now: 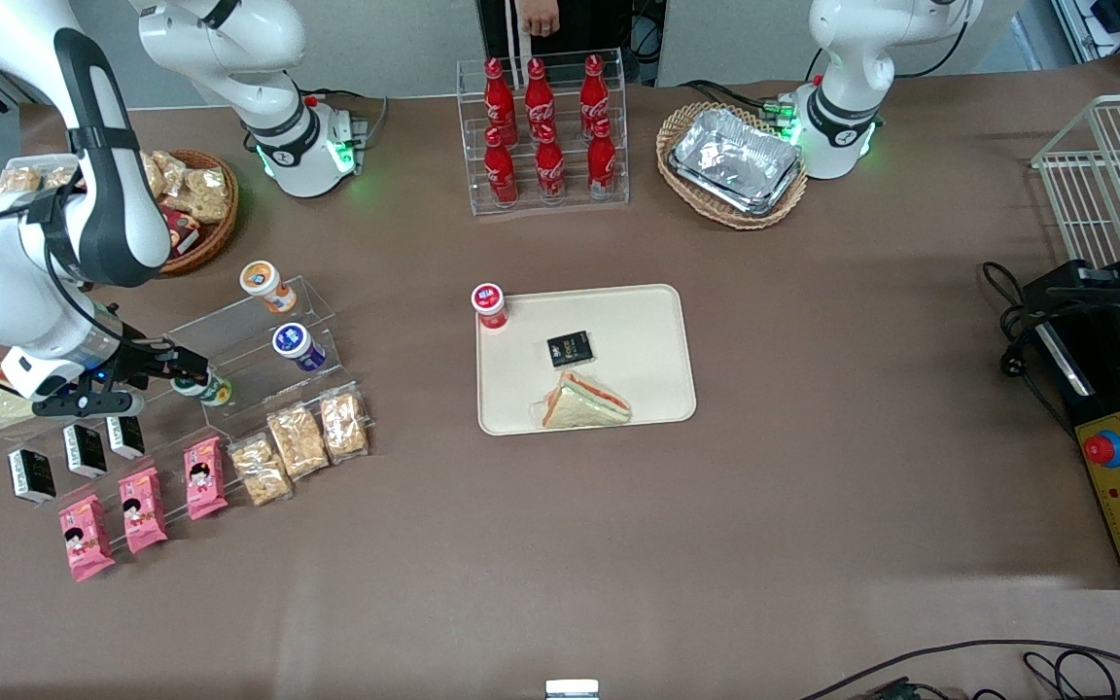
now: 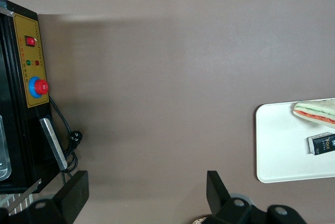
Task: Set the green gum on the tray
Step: 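Lower the right gripper around the green gum bottle and close it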
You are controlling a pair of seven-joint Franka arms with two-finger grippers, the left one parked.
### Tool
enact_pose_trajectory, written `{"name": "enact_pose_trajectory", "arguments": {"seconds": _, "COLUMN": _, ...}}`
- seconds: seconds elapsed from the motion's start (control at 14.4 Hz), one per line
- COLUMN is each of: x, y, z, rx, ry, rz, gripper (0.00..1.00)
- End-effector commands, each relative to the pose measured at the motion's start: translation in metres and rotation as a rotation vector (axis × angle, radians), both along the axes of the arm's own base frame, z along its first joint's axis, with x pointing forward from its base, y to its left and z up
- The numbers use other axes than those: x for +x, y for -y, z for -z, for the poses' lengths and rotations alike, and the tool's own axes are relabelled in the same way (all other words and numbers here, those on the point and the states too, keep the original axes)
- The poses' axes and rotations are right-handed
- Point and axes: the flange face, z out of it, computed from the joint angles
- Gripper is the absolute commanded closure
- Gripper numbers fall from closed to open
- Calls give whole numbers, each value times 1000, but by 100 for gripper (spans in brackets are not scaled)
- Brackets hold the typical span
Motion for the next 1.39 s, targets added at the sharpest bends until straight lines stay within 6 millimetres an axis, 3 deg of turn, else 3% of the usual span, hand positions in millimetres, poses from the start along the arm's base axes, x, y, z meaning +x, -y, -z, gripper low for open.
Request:
{"name": "enact_pose_trajectory", "arguments": {"seconds": 0.0, "x": -4, "y": 15, "z": 14, "rx": 4, "ry": 12, "rz": 2, "gripper": 0}}
{"name": "enact_pose_trajectory", "arguments": {"seconds": 0.28, "x": -11, "y": 12, "z": 29, "rx": 1, "ry": 28, "rz": -2, "gripper": 0}}
{"name": "enact_pose_trajectory", "arguments": {"seconds": 0.9, "x": -18, "y": 3, "z": 34, "rx": 2, "ry": 30, "rz": -2, "gripper": 1}}
{"name": "enact_pose_trajectory", "arguments": {"seconds": 1.18, "x": -25, "y": -2, "z": 40, "rx": -1, "ry": 57, "rz": 10, "gripper": 7}}
{"name": "enact_pose_trajectory", "arguments": {"seconds": 1.32, "x": -26, "y": -3, "z": 41, "rx": -1, "ry": 58, "rz": 8, "gripper": 15}}
